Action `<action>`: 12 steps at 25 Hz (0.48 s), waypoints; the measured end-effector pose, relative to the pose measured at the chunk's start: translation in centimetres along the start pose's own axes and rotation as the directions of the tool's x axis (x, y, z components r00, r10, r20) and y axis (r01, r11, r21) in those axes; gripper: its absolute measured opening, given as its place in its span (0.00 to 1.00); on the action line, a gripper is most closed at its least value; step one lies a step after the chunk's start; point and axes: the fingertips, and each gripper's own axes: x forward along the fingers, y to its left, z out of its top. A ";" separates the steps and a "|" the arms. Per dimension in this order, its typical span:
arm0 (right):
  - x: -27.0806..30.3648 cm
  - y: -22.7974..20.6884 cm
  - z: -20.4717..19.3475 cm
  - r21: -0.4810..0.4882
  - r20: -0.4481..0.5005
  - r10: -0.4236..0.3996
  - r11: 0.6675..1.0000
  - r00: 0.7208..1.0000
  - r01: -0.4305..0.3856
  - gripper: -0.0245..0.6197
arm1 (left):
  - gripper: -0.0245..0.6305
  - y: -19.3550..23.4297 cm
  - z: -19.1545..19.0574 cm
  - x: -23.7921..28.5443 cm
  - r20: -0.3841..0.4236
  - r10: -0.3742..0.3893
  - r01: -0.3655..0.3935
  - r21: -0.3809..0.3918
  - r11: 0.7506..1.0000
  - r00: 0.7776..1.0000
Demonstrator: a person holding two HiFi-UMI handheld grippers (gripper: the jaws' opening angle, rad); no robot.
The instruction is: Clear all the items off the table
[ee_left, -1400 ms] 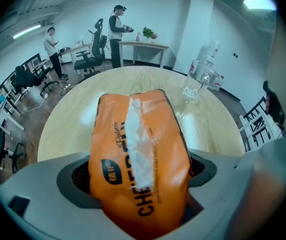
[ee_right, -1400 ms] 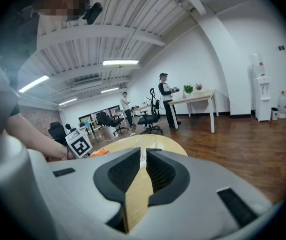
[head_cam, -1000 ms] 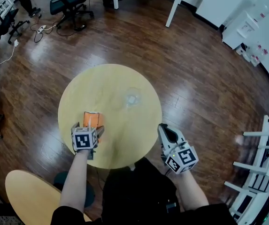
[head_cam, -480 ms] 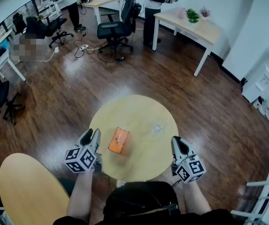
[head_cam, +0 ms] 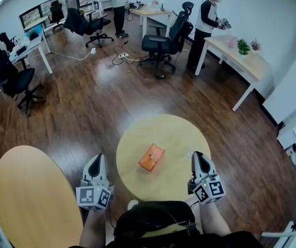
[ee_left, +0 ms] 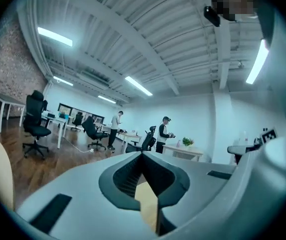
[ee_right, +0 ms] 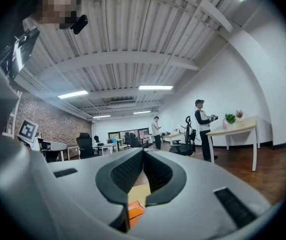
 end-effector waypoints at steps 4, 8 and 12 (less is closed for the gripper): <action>1.4 2.3 -0.3 -0.004 -0.013 0.041 0.999 0.999 -0.041 0.05 | 0.04 2.2 0.3 -2.7 0.041 0.032 -0.031 -0.017 0.999 0.999; 2.1 3.2 -0.1 -0.014 -0.010 0.064 0.998 0.998 -0.064 0.04 | 0.04 3.1 0.2 -3.6 0.041 0.055 -0.054 -0.037 0.998 0.998; 1.9 4.1 0.5 -0.030 0.009 0.051 0.998 0.999 -0.051 0.04 | 0.04 3.4 0.1 -4.2 0.037 0.036 -0.034 -0.046 0.998 0.999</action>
